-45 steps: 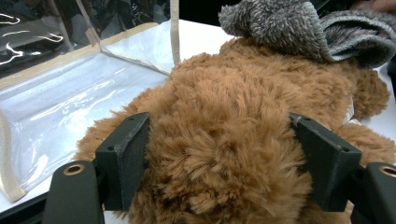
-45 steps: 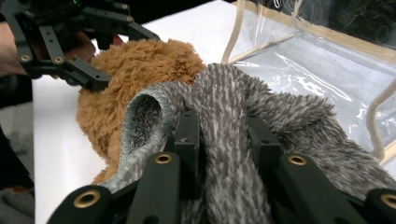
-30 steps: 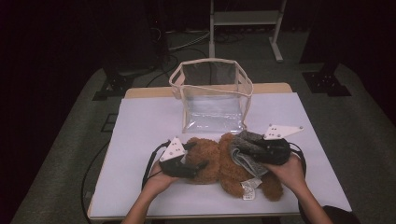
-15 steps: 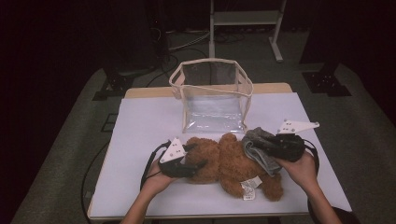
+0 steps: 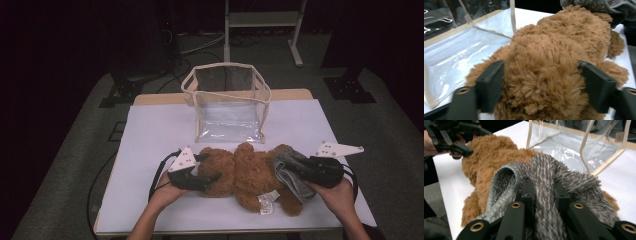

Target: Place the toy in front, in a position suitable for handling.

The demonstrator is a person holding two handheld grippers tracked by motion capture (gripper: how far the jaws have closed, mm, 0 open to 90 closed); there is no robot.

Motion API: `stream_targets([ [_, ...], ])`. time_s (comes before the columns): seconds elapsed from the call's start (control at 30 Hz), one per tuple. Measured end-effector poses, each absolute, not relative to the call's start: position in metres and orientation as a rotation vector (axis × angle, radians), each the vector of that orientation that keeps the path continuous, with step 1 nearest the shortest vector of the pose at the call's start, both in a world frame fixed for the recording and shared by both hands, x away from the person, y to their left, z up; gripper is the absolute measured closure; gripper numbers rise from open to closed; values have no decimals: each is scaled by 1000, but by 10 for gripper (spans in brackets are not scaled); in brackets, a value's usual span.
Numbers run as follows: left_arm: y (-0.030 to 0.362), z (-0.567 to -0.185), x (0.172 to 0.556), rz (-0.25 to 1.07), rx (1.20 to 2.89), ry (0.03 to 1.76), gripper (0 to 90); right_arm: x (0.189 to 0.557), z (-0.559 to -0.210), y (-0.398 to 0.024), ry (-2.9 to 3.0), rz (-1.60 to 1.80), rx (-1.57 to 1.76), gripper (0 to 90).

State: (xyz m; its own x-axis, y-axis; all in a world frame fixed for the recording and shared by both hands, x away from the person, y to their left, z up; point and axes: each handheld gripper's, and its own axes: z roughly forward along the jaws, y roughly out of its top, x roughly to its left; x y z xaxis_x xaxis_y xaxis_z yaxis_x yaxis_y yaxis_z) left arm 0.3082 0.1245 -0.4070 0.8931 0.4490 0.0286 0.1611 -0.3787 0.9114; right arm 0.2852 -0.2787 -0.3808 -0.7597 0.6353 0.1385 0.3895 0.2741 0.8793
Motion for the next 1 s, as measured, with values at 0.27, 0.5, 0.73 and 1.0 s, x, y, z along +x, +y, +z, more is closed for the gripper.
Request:
stream_targets([
  [0.27,122,-411,307,345,1987,419,248,283,-384,-261,2320,1567,865,746],
  [0.5,124,-408,306,367,1991,422,378,286,-384,-269,2307,1534,884,745],
  [0.73,125,-408,307,362,1984,432,349,291,-387,-287,2292,1470,957,746],
  [1.0,128,-409,308,338,1989,419,347,291,-389,-277,2325,1503,922,743],
])
